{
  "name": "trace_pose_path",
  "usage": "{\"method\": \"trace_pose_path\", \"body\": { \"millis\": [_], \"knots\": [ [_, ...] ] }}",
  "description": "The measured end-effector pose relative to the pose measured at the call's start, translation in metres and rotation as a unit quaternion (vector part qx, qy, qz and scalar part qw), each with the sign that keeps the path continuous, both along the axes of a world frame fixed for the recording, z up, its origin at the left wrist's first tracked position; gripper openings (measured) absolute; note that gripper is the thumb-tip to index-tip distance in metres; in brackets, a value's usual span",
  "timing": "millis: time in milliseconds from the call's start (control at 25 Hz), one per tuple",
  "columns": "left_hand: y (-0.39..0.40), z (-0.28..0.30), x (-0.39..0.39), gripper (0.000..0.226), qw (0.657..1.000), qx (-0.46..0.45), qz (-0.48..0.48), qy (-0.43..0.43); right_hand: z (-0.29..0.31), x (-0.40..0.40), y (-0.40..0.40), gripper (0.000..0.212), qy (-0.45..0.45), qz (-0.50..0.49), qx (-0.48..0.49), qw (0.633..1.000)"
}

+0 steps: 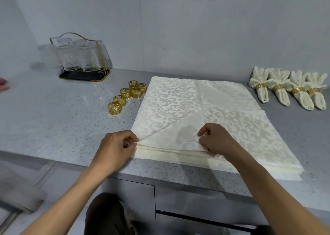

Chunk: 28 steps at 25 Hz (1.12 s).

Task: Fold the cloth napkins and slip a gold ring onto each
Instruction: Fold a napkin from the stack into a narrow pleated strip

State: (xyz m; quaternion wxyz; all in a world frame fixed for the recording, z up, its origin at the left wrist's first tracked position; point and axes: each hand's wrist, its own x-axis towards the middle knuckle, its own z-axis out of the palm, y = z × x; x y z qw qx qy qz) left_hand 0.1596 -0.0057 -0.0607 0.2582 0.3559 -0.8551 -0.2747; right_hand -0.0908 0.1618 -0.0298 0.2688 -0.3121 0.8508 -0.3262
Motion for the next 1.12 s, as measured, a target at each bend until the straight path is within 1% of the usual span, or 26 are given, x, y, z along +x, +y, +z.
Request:
{"method": "trace_pose_path", "body": {
  "millis": [80,200,440,560,680,720,760,800,840,880,920,960,1040,1080,1120],
  "knots": [
    [0.001,-0.001,-0.002,0.017,1.0,0.009,0.024,-0.012,-0.001,0.002,0.002,0.018,-0.011,-0.001,-0.002,1.0],
    [0.002,0.001,0.0,0.016,0.999,0.033,0.013,-0.033,-0.001,0.003,0.003,0.017,-0.012,-0.011,-0.004,1.0],
    [0.004,-0.008,0.003,0.016,1.0,-0.016,0.007,-0.012,-0.005,0.002,0.006,0.015,0.006,-0.016,-0.014,1.0],
    [0.007,-0.008,0.002,0.015,0.999,-0.013,0.039,-0.011,-0.009,0.003,0.005,0.014,0.024,-0.014,-0.015,0.999],
    [0.009,-0.004,-0.001,0.014,0.997,-0.002,0.056,-0.061,-0.01,0.003,0.006,0.014,0.04,-0.012,-0.013,0.999],
    [0.01,-0.003,-0.001,0.012,0.994,-0.014,0.058,-0.087,-0.011,0.002,0.006,0.014,0.043,-0.01,-0.011,0.999],
    [0.013,0.0,-0.002,0.012,0.991,-0.055,0.057,-0.108,-0.011,0.002,0.006,0.014,0.046,-0.006,-0.006,0.999],
    [0.017,0.003,-0.003,0.017,0.986,-0.113,0.048,-0.112,-0.011,0.003,0.005,0.013,0.052,-0.001,0.002,0.999],
    [0.024,0.006,-0.01,0.023,0.982,-0.162,0.03,-0.091,-0.012,0.003,0.004,0.012,0.061,0.002,0.013,0.998],
    [0.032,0.011,-0.024,0.028,0.98,-0.188,0.005,-0.067,-0.012,0.004,0.002,0.011,0.075,0.001,0.022,0.997],
    [0.039,0.015,-0.042,0.032,0.981,-0.181,-0.03,-0.058,-0.011,0.004,0.001,0.009,0.088,-0.002,0.028,0.996],
    [0.044,0.017,-0.064,0.037,0.984,-0.147,-0.07,-0.067,-0.012,0.006,0.001,0.007,0.1,-0.004,0.033,0.994],
    [0.05,0.009,-0.105,0.05,0.981,-0.07,-0.125,-0.132,-0.012,0.012,0.006,0.004,0.132,0.006,0.053,0.99],
    [0.05,0.001,-0.118,0.056,0.972,-0.055,-0.135,-0.182,-0.014,0.017,0.009,0.007,0.182,0.023,0.067,0.981],
    [0.048,-0.01,-0.126,0.059,0.962,-0.068,-0.135,-0.228,-0.014,0.022,0.009,0.013,0.261,0.038,0.063,0.962]
  ]
}}
